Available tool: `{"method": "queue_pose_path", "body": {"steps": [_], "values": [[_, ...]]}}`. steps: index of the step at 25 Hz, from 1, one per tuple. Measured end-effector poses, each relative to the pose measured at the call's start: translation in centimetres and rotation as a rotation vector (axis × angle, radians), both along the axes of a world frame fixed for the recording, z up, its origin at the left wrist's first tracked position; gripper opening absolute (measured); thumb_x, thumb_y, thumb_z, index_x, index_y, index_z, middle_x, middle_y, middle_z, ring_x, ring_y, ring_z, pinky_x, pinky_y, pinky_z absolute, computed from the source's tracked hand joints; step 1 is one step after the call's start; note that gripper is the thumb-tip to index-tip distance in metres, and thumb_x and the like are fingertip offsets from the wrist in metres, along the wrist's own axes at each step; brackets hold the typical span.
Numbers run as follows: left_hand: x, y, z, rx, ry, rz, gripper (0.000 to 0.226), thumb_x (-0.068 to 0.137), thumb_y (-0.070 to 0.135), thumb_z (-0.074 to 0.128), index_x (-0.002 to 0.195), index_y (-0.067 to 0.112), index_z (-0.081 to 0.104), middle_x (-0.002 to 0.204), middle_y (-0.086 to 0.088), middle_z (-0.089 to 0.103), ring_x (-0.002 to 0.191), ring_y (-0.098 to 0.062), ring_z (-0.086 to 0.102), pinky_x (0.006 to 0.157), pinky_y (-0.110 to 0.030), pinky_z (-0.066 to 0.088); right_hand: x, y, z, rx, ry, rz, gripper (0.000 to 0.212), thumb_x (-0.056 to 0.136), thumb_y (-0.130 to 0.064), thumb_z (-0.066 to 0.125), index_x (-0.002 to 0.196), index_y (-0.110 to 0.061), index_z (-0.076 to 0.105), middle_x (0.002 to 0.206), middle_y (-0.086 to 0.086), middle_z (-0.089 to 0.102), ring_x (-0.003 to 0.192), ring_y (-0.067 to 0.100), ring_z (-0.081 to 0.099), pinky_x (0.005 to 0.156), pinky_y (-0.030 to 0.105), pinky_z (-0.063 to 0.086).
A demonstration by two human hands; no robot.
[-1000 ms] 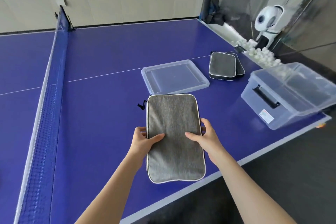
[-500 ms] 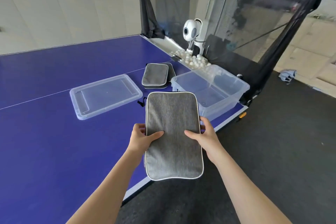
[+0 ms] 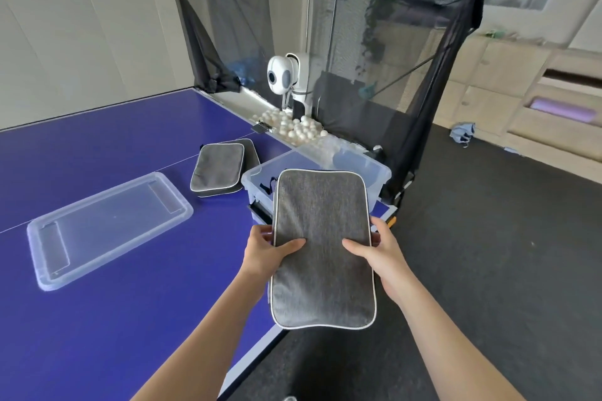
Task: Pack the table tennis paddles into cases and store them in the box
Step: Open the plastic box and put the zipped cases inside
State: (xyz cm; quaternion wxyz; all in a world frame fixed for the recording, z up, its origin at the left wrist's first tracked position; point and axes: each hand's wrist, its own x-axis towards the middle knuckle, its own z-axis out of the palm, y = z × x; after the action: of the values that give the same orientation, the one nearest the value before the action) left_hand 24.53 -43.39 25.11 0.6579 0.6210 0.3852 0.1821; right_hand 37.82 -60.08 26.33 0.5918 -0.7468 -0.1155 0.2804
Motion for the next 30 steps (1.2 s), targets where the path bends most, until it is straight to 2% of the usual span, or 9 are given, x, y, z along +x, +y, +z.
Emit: {"method": "queue_pose_path", "body": {"steps": [4, 8, 12, 14, 16, 18, 23, 26, 30], "values": [[5.3, 3.7, 0.2, -0.025, -0.037, 0.004, 0.067, 0.066, 0.028, 0.087, 0.117, 0.016, 0.045, 0.106, 0.001, 0.056, 0.097, -0.018, 0.061, 0.086, -0.039, 0.052, 5.8, 3.8, -0.1, 0.011, -0.010, 0.003, 0.073, 0.071, -0.025, 0.083, 0.132, -0.031, 0.043, 0.129, 0.001, 0.053, 0.115, 0.023, 0.054, 0.101, 0.051, 0.044], [10.1, 8.6, 0.6, -0.090, -0.069, 0.034, 0.070, 0.063, 0.031, 0.089, 0.117, 0.014, 0.048, 0.112, -0.004, 0.059, 0.100, -0.023, 0.063, 0.076, -0.038, 0.053, 11.7, 8.8, 0.7, -0.028, -0.048, 0.056, 0.068, 0.074, -0.026, 0.081, 0.129, -0.033, 0.043, 0.128, 0.000, 0.053, 0.116, 0.023, 0.054, 0.101, 0.051, 0.044], [12.9, 12.1, 1.3, -0.190, -0.112, 0.018, 0.089, 0.039, 0.046, 0.088, 0.115, 0.017, 0.054, 0.114, -0.009, 0.065, 0.102, -0.027, 0.067, 0.091, -0.051, 0.053, 16.5, 12.4, 2.1, -0.067, -0.073, 0.149, 0.060, 0.075, -0.026, 0.079, 0.122, -0.038, 0.043, 0.122, -0.001, 0.055, 0.108, 0.018, 0.056, 0.093, 0.041, 0.048], [13.5, 13.0, 1.1, -0.252, -0.147, -0.032, 0.083, 0.049, 0.039, 0.089, 0.121, 0.015, 0.055, 0.116, -0.008, 0.066, 0.102, -0.024, 0.067, 0.083, -0.044, 0.058, 18.4, 13.9, 2.8, -0.101, -0.080, 0.218, 0.059, 0.076, -0.025, 0.079, 0.121, -0.039, 0.044, 0.119, -0.003, 0.056, 0.105, 0.015, 0.057, 0.089, 0.037, 0.048], [14.2, 13.6, 0.9, -0.296, -0.180, -0.064, 0.063, 0.069, 0.025, 0.085, 0.123, 0.014, 0.055, 0.115, -0.007, 0.068, 0.099, -0.020, 0.069, 0.074, -0.036, 0.058, 20.5, 15.4, 3.4, -0.121, -0.083, 0.300, 0.058, 0.076, -0.024, 0.079, 0.121, -0.038, 0.045, 0.119, -0.003, 0.056, 0.105, 0.013, 0.057, 0.087, 0.034, 0.049], [15.1, 13.6, 0.5, -0.339, -0.221, -0.044, 0.054, 0.074, 0.017, 0.081, 0.122, 0.016, 0.056, 0.111, -0.004, 0.070, 0.087, -0.015, 0.071, 0.072, -0.033, 0.057, 22.5, 17.0, 3.9, -0.133, -0.074, 0.405, 0.058, 0.077, -0.023, 0.078, 0.124, -0.036, 0.046, 0.121, -0.003, 0.056, 0.105, 0.012, 0.057, 0.081, 0.030, 0.049], [17.7, 12.3, -0.9, -0.376, -0.319, 0.257, 0.039, 0.081, 0.010, 0.072, 0.117, 0.012, 0.059, 0.104, -0.008, 0.073, 0.087, -0.020, 0.071, 0.064, -0.028, 0.056, 26.7, 19.9, 3.3, -0.170, -0.072, 0.578, 0.069, 0.074, -0.036, 0.079, 0.135, -0.038, 0.046, 0.128, -0.004, 0.054, 0.114, 0.012, 0.056, 0.094, 0.034, 0.049], [20.0, 11.4, -1.2, -0.397, -0.399, 0.470, 0.033, 0.081, 0.010, 0.072, 0.112, 0.014, 0.060, 0.099, -0.007, 0.074, 0.085, -0.021, 0.071, 0.070, -0.032, 0.055, 27.9, 19.0, 2.2, -0.032, -0.026, 0.440, 0.058, 0.080, -0.038, 0.072, 0.132, -0.041, 0.047, 0.128, -0.009, 0.054, 0.114, 0.004, 0.053, 0.090, 0.027, 0.042], [24.1, 9.6, -1.1, -0.410, -0.520, 0.739, 0.035, 0.082, 0.009, 0.071, 0.111, 0.018, 0.055, 0.100, -0.005, 0.071, 0.092, -0.021, 0.065, 0.075, -0.034, 0.052, 27.7, 17.6, -1.3, 0.225, 0.385, 0.301, 0.065, 0.072, -0.036, 0.071, 0.131, -0.033, 0.046, 0.124, -0.005, 0.063, 0.115, 0.015, 0.059, 0.092, 0.045, 0.050]]}}
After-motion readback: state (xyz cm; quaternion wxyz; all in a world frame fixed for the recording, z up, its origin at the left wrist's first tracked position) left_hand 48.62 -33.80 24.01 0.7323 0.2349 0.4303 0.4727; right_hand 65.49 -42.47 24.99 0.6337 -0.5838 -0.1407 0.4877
